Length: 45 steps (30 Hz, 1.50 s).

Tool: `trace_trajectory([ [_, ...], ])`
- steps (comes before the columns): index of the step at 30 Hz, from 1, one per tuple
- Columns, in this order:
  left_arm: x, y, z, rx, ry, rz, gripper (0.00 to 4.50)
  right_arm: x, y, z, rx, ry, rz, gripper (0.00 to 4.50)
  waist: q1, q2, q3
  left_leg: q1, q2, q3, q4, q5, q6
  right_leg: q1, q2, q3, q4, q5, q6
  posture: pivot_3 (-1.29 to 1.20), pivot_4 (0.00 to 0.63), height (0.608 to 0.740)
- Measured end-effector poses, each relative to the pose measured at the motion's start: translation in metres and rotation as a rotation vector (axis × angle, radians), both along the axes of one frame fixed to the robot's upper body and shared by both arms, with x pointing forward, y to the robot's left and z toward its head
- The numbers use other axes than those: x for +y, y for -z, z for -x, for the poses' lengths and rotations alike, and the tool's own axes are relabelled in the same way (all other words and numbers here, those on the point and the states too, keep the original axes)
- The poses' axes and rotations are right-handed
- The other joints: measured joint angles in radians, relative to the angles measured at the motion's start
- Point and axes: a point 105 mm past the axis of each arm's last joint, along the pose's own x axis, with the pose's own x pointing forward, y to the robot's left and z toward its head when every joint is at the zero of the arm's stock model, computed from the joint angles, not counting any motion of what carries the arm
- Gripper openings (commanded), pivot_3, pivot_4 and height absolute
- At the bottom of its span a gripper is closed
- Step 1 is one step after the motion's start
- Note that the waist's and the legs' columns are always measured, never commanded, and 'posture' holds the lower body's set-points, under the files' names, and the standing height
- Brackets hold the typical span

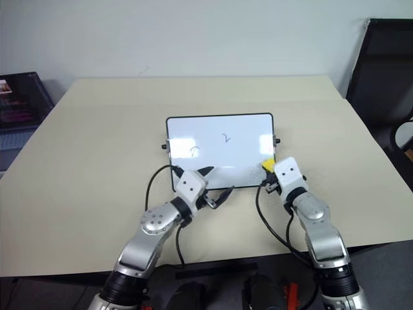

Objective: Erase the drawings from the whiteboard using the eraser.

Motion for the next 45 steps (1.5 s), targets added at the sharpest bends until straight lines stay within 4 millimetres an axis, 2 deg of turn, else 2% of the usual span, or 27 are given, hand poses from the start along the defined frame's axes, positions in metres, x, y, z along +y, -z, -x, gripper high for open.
trace_trajectory([
  [8, 0.002, -0.001, -0.002, -0.004, -0.023, 0.005, 4.5, -0.004, 0.009, 0.001, 0.008, 0.01, 0.005, 1.12, -0.001, 0.0, 0.0, 0.0, 0.0, 0.0, 0.0, 0.0, 0.0, 0.0, 0.0, 0.0, 0.001, 0.0, 0.0, 0.0, 0.15, 0.74],
  [13, 0.023, 0.001, -0.008, -0.003, -0.16, -0.002, 4.5, -0.009, 0.004, -0.008, -0.012, 0.041, 0.003, 1.12, -0.002, 0.0, 0.0, 0.001, 0.0, 0.0, 0.0, 0.0, 0.0, 0.0, 0.0, 0.0, 0.001, 0.0, 0.0, 0.0, 0.15, 0.74],
  [20, 0.042, 0.0, -0.012, -0.032, -0.282, -0.05, 4.5, -0.001, -0.008, -0.017, -0.048, 0.011, 0.001, 1.12, -0.001, 0.0, 0.0, 0.001, 0.0, 0.0, 0.0, 0.0, 0.0, 0.0, 0.0, 0.0, 0.001, 0.0, 0.0, 0.0, 0.15, 0.74],
  [30, 0.048, -0.007, -0.015, -0.07, -0.322, -0.043, 4.5, 0.025, -0.023, -0.034, -0.097, -0.054, -0.024, 1.12, -0.002, 0.0, 0.0, 0.001, 0.0, 0.0, 0.0, 0.0, 0.0, 0.0, 0.0, 0.0, 0.002, 0.0, 0.0, 0.0, 0.15, 0.74],
  [36, 0.044, -0.013, -0.018, -0.085, -0.305, -0.035, 4.5, 0.069, -0.062, -0.057, -0.214, -0.146, -0.042, 1.12, -0.003, 0.001, 0.0, 0.001, 0.0, 0.0, 0.0, 0.0, 0.0, 0.0, 0.0, 0.0, 0.002, 0.0, 0.0, 0.0, 0.15, 0.74],
  [38, 0.043, -0.014, -0.02, -0.088, -0.303, -0.031, 4.5, 0.077, -0.07, -0.064, -0.24, -0.149, -0.034, 1.12, -0.001, 0.0, 0.0, 0.001, 0.0, 0.0, 0.0, 0.0, 0.0, 0.0, 0.0, 0.0, 0.002, 0.0, 0.0, 0.0, 0.15, 0.74],
  [45, 0.049, -0.013, -0.024, -0.081, -0.321, -0.031, 4.5, 0.09, -0.064, -0.075, -0.22, -0.156, -0.035, 1.12, 0.002, 0.001, 0.0, 0.0, 0.001, 0.0, 0.0, 0.0, 0.0, -0.001, 0.0, 0.0, 0.001, 0.0, 0.0, 0.0, 0.15, 0.74],
])
